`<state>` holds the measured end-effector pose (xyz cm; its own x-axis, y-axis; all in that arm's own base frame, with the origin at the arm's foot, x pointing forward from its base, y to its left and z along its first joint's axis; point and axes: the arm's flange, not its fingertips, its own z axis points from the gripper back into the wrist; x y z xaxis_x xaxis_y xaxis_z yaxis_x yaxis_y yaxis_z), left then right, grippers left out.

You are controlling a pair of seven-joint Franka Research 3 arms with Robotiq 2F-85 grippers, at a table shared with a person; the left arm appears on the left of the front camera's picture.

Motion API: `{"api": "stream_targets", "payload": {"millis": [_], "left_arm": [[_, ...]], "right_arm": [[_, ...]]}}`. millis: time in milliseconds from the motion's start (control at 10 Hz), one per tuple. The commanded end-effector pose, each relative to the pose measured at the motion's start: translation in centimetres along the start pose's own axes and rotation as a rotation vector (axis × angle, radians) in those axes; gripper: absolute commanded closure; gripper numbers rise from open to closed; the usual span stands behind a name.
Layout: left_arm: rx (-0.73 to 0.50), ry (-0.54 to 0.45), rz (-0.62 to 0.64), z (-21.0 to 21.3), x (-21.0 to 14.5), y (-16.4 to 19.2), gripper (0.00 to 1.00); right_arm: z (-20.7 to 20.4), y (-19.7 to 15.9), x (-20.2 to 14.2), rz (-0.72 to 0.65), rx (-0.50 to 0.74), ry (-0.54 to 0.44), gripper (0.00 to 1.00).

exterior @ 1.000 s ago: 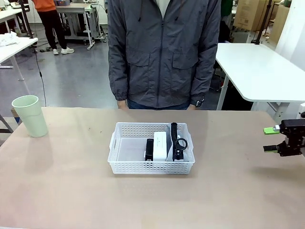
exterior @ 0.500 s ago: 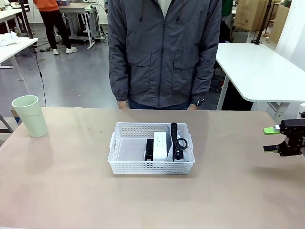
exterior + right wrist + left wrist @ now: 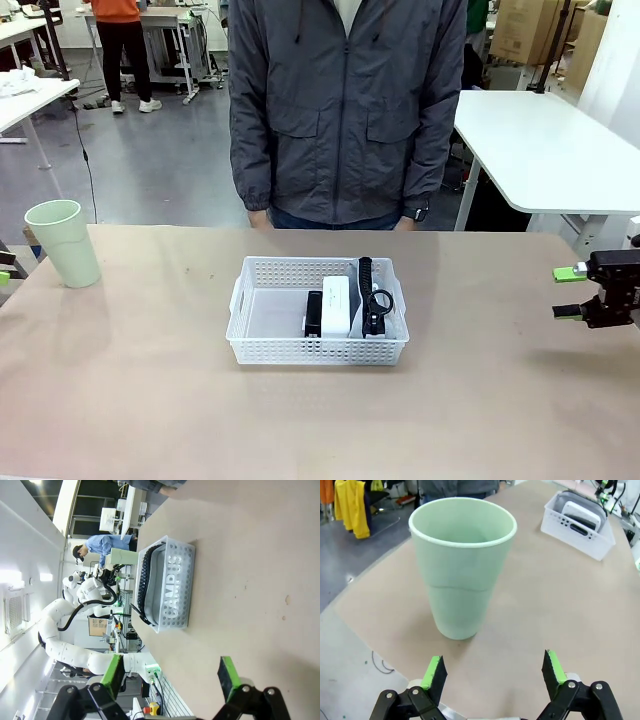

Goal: Efficiently arrange items inside the basket to fit them all.
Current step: Pick up the Reusable plastic cup and place it inside the Organizing basket.

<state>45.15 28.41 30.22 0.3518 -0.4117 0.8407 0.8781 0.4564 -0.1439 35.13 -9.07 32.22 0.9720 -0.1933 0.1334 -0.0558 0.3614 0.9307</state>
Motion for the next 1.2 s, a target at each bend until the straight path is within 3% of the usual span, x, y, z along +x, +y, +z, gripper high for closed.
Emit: {"api": "stream_targets", "payload": {"millis": [0,600,900,1100], "left_arm": [[-0.025,-0.019,-0.065,-0.7,0.0,1.1,0.00],[-0.190,0.021,-0.103,-5.4,-0.1,3.3,0.00],[-0.158,-0.003,-0.115,-6.1,0.1,3.9,0.00],[-0.061,-0.027,-0.125,-6.5,0.1,4.6,0.00]], "right_arm": [[0.3,0.3,-0.2,-0.006,0.000,0.013,0.00],[0.3,0.3,-0.2,-0.006,0.000,0.013,0.00],[0.3,0.3,-0.2,-0.006,0.000,0.013,0.00],[0.3,0.3,-0.2,-0.006,0.000,0.013,0.00]]}}
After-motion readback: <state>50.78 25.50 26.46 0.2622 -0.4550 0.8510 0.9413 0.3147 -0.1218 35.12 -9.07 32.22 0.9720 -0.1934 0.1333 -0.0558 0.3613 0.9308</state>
